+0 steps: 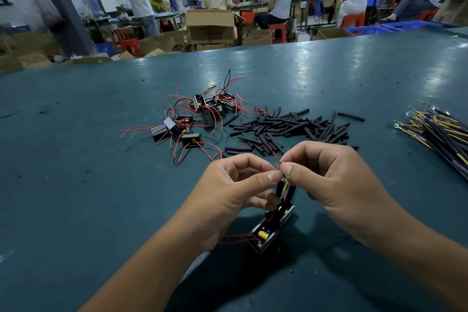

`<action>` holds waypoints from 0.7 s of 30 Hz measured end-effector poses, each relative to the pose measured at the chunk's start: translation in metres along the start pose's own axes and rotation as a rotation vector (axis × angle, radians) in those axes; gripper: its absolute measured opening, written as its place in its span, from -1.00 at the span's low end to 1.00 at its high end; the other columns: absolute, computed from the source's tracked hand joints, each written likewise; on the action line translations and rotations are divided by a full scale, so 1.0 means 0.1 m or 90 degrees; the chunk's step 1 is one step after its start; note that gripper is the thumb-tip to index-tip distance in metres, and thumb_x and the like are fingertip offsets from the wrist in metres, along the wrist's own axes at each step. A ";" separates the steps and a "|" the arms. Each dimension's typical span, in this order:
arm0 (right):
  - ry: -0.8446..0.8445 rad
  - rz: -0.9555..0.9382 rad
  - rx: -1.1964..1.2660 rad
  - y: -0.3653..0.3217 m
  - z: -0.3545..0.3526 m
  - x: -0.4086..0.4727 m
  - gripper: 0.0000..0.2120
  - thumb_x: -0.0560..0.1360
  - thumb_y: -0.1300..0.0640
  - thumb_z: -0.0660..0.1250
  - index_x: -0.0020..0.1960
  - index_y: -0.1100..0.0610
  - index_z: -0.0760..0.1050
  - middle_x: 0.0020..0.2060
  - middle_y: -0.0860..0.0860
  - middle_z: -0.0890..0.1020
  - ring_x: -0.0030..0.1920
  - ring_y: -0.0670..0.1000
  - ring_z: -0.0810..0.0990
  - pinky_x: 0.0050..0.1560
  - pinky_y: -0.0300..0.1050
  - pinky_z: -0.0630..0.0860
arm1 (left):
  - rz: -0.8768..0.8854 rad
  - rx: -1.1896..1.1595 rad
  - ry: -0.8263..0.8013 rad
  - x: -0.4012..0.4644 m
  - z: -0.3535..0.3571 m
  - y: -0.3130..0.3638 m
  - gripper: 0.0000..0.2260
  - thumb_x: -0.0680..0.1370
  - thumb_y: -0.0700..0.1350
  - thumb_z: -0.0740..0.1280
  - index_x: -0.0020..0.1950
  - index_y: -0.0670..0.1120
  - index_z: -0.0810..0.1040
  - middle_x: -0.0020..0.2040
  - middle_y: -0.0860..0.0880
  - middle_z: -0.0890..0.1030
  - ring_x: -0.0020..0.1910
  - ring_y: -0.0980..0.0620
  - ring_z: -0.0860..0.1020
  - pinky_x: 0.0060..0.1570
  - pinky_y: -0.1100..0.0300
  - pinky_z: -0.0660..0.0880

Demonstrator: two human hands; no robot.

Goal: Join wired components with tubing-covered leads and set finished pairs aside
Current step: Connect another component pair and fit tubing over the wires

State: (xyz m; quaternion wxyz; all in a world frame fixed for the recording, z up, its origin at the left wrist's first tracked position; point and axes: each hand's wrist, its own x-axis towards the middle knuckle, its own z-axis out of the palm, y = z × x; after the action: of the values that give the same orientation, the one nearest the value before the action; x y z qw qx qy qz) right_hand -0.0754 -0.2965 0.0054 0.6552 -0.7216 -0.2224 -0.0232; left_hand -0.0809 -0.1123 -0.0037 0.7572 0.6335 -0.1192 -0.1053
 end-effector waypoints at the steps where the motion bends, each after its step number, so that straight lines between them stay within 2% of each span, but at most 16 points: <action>1: -0.002 -0.004 -0.011 0.00 0.00 0.00 -0.87 0.53 0.25 0.42 -0.20 0.13 0.62 -0.44 -0.10 0.59 -0.48 -0.22 0.47 -0.41 -0.47 0.35 | 0.023 0.019 0.003 0.00 0.00 0.01 -0.95 0.44 -0.17 0.49 -0.13 -0.09 0.66 -0.23 -0.14 0.64 -0.35 -0.04 0.61 -0.26 0.17 0.58; 4: -0.001 -0.006 -0.048 0.00 0.01 0.00 -0.93 0.46 0.08 0.39 -0.17 0.05 0.62 -0.38 -0.04 0.61 -0.37 -0.15 0.51 -0.33 -0.34 0.43 | 0.118 0.128 0.024 -0.01 -0.02 0.03 -0.94 0.45 -0.17 0.49 -0.12 -0.12 0.65 -0.28 -0.09 0.65 -0.33 0.00 0.61 -0.25 0.19 0.56; 8: -0.004 -0.017 -0.057 0.01 0.01 -0.01 -0.93 0.45 0.06 0.38 -0.16 0.02 0.62 -0.41 -0.10 0.58 -0.39 -0.16 0.48 -0.35 -0.33 0.41 | 0.226 0.308 0.047 -0.01 -0.03 0.04 -0.94 0.50 -0.07 0.46 -0.11 -0.04 0.65 -0.27 0.07 0.64 -0.29 0.11 0.55 -0.27 0.13 0.50; 10: -0.014 -0.022 -0.053 0.01 0.00 -0.01 -0.93 0.46 0.06 0.38 -0.16 0.04 0.61 -0.43 -0.14 0.56 -0.41 -0.19 0.46 -0.36 -0.37 0.39 | 0.287 0.367 0.064 -0.01 -0.03 0.04 -0.96 0.53 -0.07 0.44 -0.09 -0.01 0.64 -0.23 0.12 0.63 -0.26 0.18 0.56 -0.25 0.26 0.49; 14: -0.026 -0.028 -0.066 0.01 -0.01 0.00 -0.93 0.46 0.07 0.37 -0.16 0.04 0.60 -0.42 -0.14 0.57 -0.40 -0.18 0.47 -0.34 -0.38 0.40 | 0.470 0.544 0.101 0.01 -0.07 0.05 -0.90 0.53 -0.14 0.46 0.02 -0.08 0.63 -0.13 0.10 0.59 -0.19 0.09 0.56 -0.20 0.21 0.49; 16: -0.038 -0.031 -0.068 0.01 -0.01 0.00 -0.94 0.47 0.08 0.37 -0.16 0.04 0.60 -0.42 -0.13 0.56 -0.40 -0.18 0.46 -0.35 -0.37 0.39 | 0.539 0.605 0.088 0.03 -0.10 0.06 -0.88 0.54 -0.18 0.45 0.07 -0.09 0.65 -0.06 0.05 0.57 -0.14 0.11 0.54 -0.14 0.25 0.46; 18: -0.054 -0.032 -0.074 0.01 -0.03 0.00 -0.93 0.48 0.07 0.38 -0.16 0.04 0.61 -0.43 -0.13 0.54 -0.41 -0.18 0.43 -0.36 -0.36 0.37 | 0.576 0.638 0.078 0.03 -0.13 0.07 -0.86 0.55 -0.21 0.45 0.10 -0.07 0.67 -0.04 0.00 0.56 -0.09 0.09 0.54 -0.09 0.25 0.46; 21: -0.079 -0.029 -0.090 -0.01 -0.05 -0.01 -0.93 0.48 0.04 0.38 -0.15 0.01 0.61 -0.41 -0.07 0.56 -0.38 -0.14 0.45 -0.35 -0.32 0.39 | 0.603 0.673 0.070 0.02 -0.15 0.09 -0.87 0.57 -0.18 0.44 0.09 -0.03 0.67 -0.04 -0.01 0.55 -0.10 -0.04 0.55 -0.13 0.08 0.49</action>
State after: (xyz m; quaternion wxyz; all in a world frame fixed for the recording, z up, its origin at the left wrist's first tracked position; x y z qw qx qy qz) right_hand -0.0748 -0.3018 0.0065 0.5870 -0.7608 -0.2767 -0.0095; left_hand -0.0742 -0.0970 0.0030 0.3179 0.8003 -0.3784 0.3396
